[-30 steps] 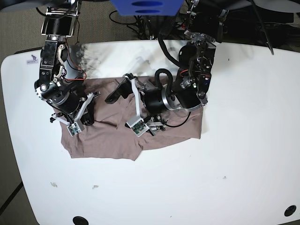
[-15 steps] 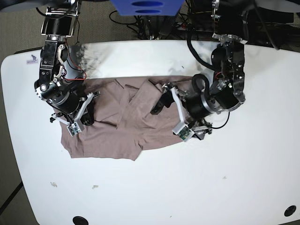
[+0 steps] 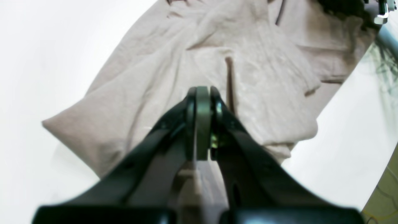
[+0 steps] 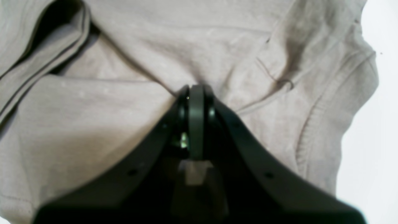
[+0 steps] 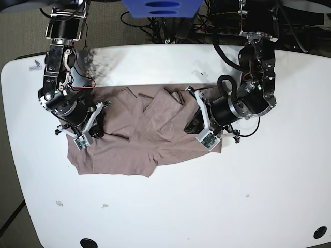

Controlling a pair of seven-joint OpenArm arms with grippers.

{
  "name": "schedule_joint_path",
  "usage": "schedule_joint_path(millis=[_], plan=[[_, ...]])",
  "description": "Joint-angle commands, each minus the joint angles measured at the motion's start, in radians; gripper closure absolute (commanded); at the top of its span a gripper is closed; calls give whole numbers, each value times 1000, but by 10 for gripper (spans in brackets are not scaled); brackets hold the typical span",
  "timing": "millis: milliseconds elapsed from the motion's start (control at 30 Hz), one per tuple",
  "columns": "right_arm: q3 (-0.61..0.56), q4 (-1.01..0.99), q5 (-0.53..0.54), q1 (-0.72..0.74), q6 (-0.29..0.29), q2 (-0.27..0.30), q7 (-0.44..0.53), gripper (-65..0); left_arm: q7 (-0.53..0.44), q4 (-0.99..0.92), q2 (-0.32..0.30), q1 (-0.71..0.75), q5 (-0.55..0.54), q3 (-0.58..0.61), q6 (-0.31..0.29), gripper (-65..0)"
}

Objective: Fold the T-shirt properly
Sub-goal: 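Pinch the shirt edge with the left gripper and pull it outward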

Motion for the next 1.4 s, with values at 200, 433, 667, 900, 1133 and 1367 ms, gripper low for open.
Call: schedule_joint_path(millis=[200, 433, 667, 900, 1133, 1367], plan=[[-13, -36, -81, -30, 25, -4, -177, 0, -43, -31, -4, 3, -1, -5, -4, 0], [-13, -36, -81, -30, 25, -4, -177, 0, -105, -118, -1, 9, 102, -5, -4, 0], [-13, -35, -81, -30, 25, -4, -177, 0, -146, -217, -1, 9, 144, -5, -4, 0], [-8, -27, -81, -31, 25, -4, -177, 0, -181, -234, -1, 37, 142, -2, -4, 0], [92, 21, -73, -31, 28, -4, -208, 0, -184, -234, -1, 37, 142, 0, -4, 0], [248, 113, -73, -31, 54, -4, -299, -2, -184, -234, -1, 37, 142, -2, -4, 0]])
